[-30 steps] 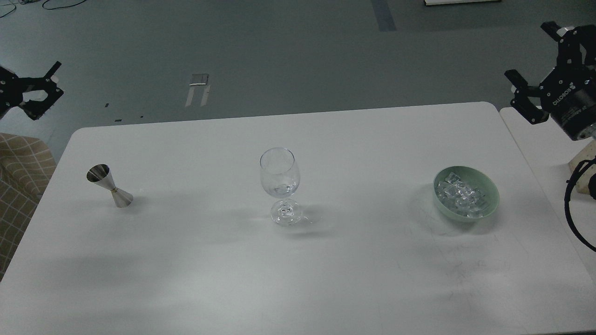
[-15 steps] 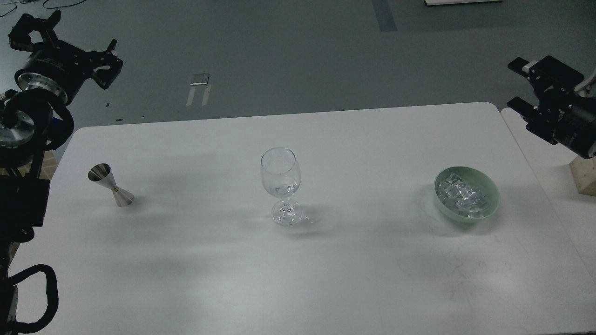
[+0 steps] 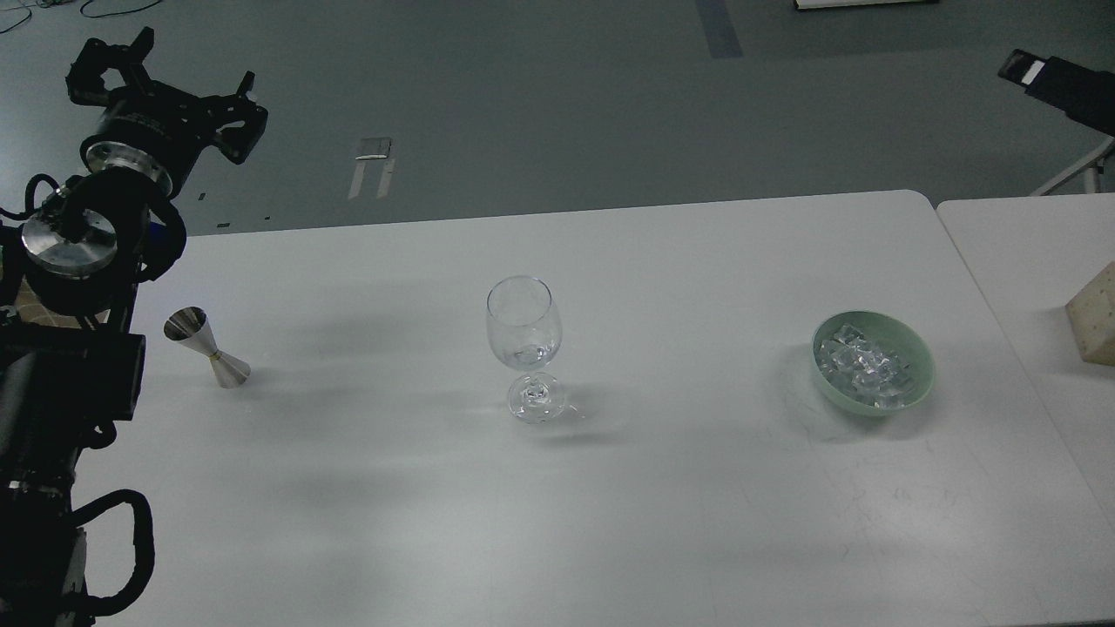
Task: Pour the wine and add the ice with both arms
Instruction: 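Raise both arms and bring the right gripper toward the ice bowl, then reach into the green bowl and pinch an ice cube with the right gripper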
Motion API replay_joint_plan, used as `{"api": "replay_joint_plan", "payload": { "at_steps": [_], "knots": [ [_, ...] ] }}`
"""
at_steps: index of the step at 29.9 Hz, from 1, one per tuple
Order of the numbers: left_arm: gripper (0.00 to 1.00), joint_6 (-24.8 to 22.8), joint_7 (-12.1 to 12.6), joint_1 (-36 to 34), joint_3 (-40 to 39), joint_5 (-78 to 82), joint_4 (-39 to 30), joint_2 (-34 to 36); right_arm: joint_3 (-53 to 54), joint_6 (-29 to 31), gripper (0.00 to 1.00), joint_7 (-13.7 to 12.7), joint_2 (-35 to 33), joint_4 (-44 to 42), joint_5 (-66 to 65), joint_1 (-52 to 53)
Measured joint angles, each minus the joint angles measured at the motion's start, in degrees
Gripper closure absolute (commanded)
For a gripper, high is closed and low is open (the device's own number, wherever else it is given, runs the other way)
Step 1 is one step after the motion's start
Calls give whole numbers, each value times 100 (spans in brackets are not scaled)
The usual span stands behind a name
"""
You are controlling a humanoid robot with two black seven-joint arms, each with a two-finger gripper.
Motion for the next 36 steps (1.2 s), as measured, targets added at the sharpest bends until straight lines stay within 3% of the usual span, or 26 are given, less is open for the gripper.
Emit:
{"api": "replay_joint_plan", "payload": {
  "at_steps": [4, 8, 13, 15, 20, 36],
  "knots": [
    [2, 8, 2, 0, -105, 36, -64, -195, -7, 209, 0, 42, -379, 138, -562, 3],
    [2, 8, 21, 112, -268, 87, -149, -198, -19, 911, 1, 169, -415, 243, -680, -33],
    [2, 8, 26, 303, -291, 111, -174, -119, -626, 1056, 2, 177, -383, 327, -992, -16],
    [2, 8, 27, 375, -292, 128, -216, -124, -904, 1059, 22, 168, -303, 346, -1208, 23],
    [2, 1, 27, 482, -304, 271, -285, -249, -1306, 1059, 32, 176, 179, 356, -1809, 22],
    [2, -47, 12, 681, -502, 387, -276, -332, -1964, 1059, 35, -93, 1344, -211, -2988, -69]
  ]
}}
